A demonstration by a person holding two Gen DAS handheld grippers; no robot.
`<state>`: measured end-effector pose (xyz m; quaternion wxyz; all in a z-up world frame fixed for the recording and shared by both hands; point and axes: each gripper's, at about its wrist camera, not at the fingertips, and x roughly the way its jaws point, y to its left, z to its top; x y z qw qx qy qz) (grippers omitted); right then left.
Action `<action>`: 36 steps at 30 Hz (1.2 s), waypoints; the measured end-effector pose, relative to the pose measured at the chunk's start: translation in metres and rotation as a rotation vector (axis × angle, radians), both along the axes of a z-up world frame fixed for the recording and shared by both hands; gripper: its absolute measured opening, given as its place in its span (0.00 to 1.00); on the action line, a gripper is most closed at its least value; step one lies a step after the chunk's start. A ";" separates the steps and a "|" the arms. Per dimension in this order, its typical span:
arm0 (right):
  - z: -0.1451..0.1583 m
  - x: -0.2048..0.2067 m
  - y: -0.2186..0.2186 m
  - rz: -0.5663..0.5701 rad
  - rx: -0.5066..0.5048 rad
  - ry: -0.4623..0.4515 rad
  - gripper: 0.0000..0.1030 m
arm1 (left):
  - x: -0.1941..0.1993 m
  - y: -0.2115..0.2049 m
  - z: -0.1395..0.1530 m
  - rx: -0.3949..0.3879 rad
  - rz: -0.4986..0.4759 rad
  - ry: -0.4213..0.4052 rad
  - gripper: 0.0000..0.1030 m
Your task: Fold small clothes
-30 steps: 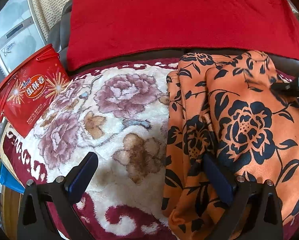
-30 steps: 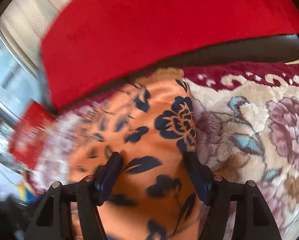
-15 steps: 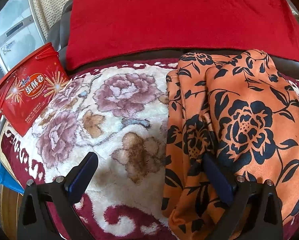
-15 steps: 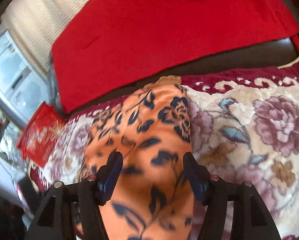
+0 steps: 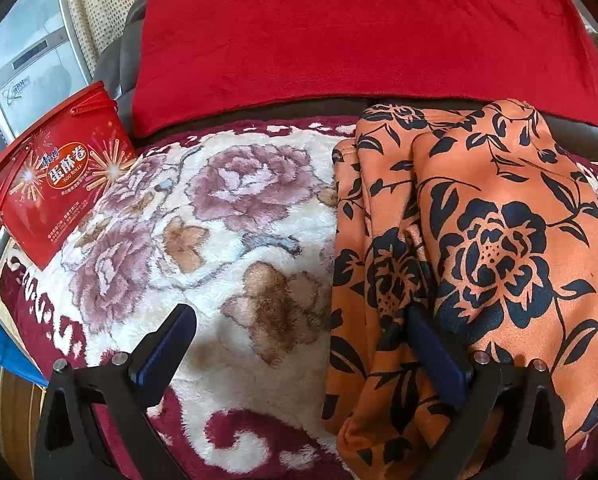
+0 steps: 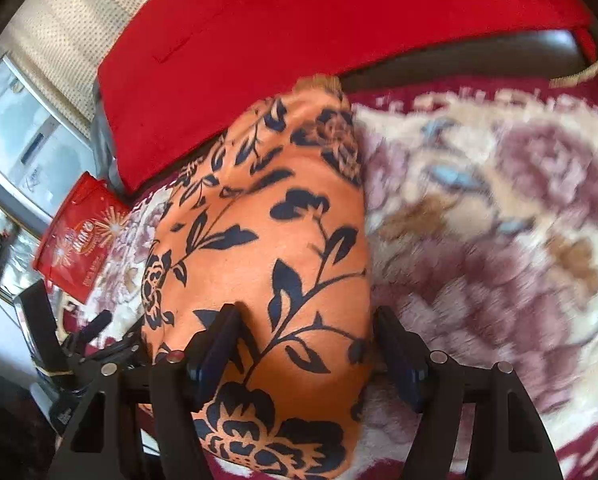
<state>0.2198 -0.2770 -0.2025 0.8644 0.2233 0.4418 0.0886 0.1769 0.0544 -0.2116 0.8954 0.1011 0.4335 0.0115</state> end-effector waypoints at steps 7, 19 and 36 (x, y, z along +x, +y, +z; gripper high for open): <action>0.019 -0.029 0.022 0.075 -0.114 -0.076 0.70 | 0.001 0.000 0.000 0.003 0.000 0.001 1.00; 0.021 -0.029 0.023 0.097 -0.140 -0.097 0.70 | -0.010 0.018 0.015 -0.075 0.017 -0.008 1.00; 0.021 -0.016 0.001 0.093 -0.001 -0.148 0.70 | -0.013 0.009 0.015 -0.101 -0.016 -0.021 0.99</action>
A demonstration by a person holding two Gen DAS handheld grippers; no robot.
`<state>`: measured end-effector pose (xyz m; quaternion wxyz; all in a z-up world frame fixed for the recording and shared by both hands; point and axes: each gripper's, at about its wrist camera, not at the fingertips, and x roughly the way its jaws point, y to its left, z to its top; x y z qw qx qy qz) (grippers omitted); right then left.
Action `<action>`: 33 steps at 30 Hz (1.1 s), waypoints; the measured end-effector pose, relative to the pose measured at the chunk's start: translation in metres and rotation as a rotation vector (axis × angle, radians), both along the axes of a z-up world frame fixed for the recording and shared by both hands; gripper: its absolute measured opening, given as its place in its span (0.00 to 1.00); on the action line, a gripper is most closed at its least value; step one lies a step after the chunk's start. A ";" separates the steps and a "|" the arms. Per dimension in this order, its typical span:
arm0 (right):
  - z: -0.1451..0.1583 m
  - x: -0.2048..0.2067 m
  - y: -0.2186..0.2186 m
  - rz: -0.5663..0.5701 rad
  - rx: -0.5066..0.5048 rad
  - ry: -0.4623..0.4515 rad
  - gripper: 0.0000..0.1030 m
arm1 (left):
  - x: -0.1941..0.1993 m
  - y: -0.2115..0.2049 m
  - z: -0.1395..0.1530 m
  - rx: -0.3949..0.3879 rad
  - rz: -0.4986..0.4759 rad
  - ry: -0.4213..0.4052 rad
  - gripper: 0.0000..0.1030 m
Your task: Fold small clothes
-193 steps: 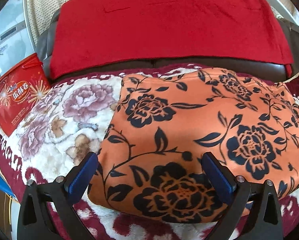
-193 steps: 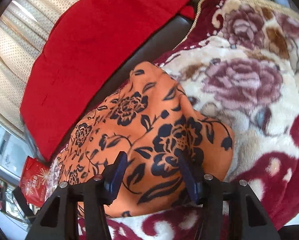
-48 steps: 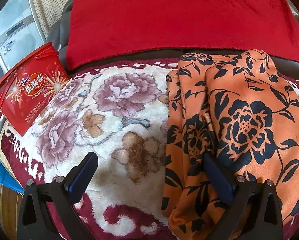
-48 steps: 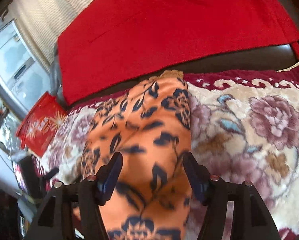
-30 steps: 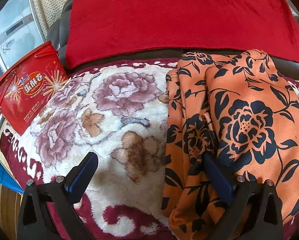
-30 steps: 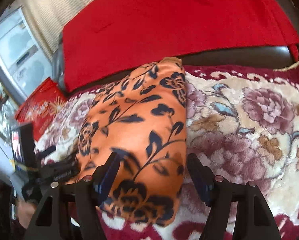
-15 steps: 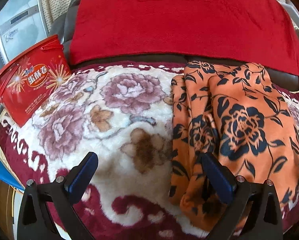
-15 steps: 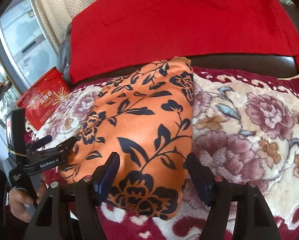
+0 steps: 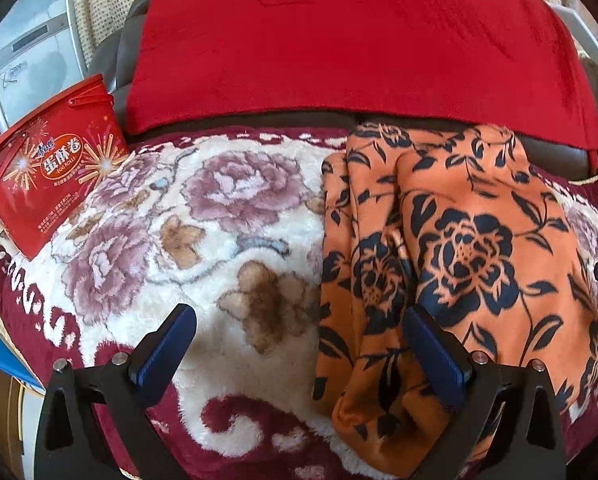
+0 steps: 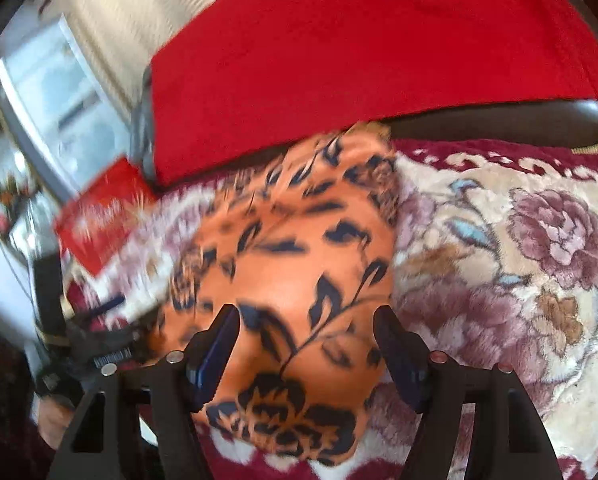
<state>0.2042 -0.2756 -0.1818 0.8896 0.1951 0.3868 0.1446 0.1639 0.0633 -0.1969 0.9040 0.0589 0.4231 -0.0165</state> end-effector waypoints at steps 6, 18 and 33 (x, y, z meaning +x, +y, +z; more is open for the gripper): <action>-0.020 0.025 -0.011 -0.046 0.076 0.088 0.70 | 0.005 -0.015 -0.009 0.104 0.012 -0.016 1.00; -0.015 0.030 -0.022 -0.058 0.167 0.019 0.70 | 0.004 -0.016 -0.009 0.129 0.029 -0.028 1.00; -0.018 0.036 -0.014 -0.004 0.185 0.016 0.70 | 0.008 -0.014 0.001 0.110 0.026 0.004 1.00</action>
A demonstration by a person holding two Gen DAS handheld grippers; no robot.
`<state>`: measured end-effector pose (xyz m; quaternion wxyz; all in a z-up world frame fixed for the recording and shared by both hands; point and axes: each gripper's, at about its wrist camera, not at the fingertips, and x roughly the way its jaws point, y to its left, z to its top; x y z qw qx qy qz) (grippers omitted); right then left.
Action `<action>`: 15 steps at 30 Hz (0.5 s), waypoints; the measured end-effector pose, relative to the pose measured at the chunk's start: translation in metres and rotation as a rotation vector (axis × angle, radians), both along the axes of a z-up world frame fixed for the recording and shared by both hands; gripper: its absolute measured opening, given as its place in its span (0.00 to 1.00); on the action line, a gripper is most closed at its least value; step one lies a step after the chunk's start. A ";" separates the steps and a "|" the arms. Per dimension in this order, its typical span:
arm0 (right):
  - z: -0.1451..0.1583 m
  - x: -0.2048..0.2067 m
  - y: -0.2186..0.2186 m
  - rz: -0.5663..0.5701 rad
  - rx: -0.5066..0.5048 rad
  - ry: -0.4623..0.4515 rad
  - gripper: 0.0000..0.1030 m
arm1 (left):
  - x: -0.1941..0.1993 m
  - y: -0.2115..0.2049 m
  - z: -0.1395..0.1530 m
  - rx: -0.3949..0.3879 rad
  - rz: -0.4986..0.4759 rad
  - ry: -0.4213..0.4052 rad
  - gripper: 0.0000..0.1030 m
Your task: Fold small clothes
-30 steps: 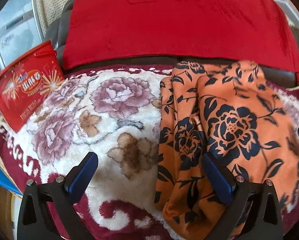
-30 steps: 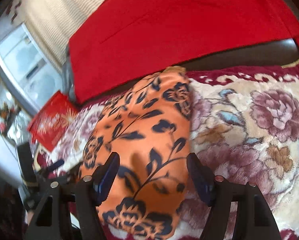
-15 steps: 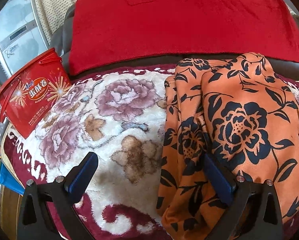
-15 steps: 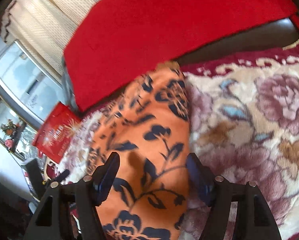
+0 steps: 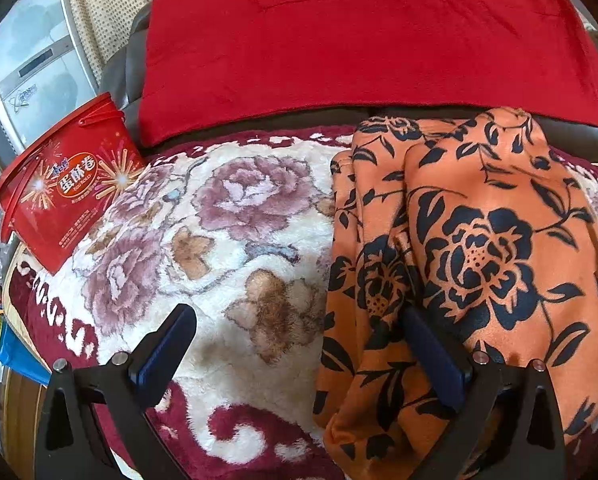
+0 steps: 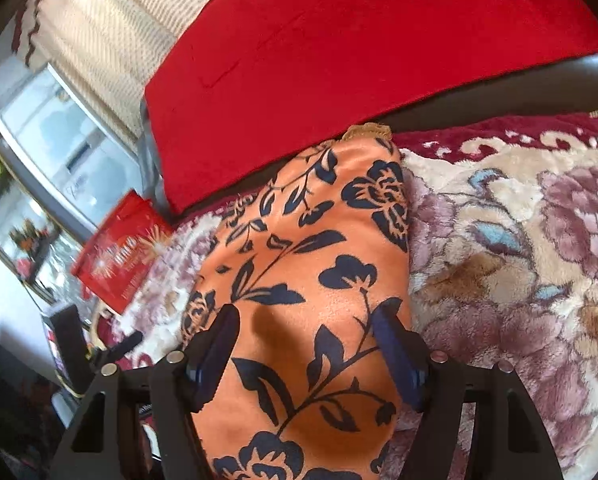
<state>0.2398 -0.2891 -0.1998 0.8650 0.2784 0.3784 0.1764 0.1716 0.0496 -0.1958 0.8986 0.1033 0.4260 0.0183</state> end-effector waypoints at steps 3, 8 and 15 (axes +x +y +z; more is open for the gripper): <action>0.002 0.000 -0.013 -0.027 0.035 0.008 0.70 | 0.008 0.009 0.013 -0.080 -0.003 0.013 1.00; -0.008 0.007 -0.036 -0.052 0.139 0.068 0.70 | 0.046 0.033 0.021 -0.273 0.004 0.123 1.00; -0.021 0.013 -0.043 -0.060 0.214 0.110 0.71 | 0.050 0.036 0.001 -0.374 -0.018 0.167 1.00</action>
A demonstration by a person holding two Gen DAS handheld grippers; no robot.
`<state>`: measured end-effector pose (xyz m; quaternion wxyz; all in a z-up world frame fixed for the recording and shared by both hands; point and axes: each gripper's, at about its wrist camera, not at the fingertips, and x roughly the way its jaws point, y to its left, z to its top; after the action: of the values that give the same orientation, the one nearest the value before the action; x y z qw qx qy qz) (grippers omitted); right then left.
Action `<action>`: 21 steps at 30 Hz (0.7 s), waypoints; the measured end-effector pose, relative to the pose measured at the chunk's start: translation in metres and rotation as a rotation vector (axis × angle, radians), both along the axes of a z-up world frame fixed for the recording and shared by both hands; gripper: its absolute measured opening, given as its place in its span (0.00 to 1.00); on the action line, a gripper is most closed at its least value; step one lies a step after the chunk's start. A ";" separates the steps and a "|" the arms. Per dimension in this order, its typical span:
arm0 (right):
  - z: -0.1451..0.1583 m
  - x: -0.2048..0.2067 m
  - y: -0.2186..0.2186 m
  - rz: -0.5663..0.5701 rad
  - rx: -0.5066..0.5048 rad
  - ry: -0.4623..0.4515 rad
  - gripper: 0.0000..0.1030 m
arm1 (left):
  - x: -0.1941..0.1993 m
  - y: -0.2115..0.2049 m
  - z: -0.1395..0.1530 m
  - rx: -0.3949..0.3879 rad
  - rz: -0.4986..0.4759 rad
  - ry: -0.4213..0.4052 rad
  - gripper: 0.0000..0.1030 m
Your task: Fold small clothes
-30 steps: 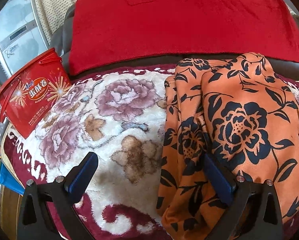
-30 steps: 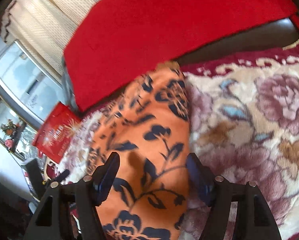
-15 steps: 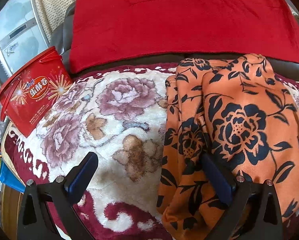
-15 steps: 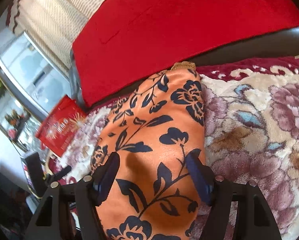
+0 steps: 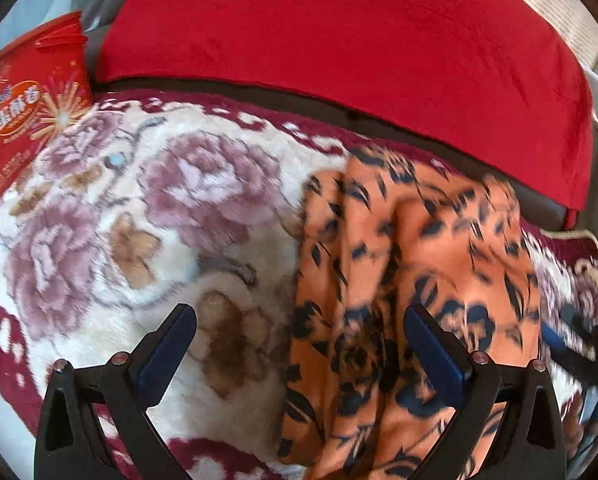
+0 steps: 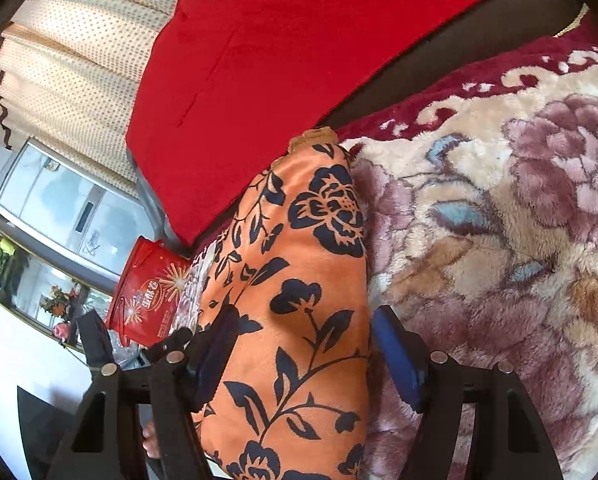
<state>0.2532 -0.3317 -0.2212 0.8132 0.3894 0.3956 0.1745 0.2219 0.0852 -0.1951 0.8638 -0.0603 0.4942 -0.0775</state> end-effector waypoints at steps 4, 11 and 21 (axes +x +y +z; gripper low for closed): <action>-0.003 0.004 0.013 0.028 -0.040 -0.002 0.71 | -0.022 -0.005 0.001 0.048 -0.029 -0.007 1.00; -0.011 0.010 0.025 0.034 -0.064 0.011 0.71 | -0.082 0.014 0.016 -0.091 -0.028 -0.017 1.00; -0.009 0.004 0.037 0.021 -0.098 -0.014 0.71 | -0.105 -0.004 0.006 -0.209 -0.065 0.011 0.64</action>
<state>0.2570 -0.2949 -0.2301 0.8323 0.3437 0.4020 0.1664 0.1170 0.0816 -0.1893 0.8472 -0.1341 0.4897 -0.1563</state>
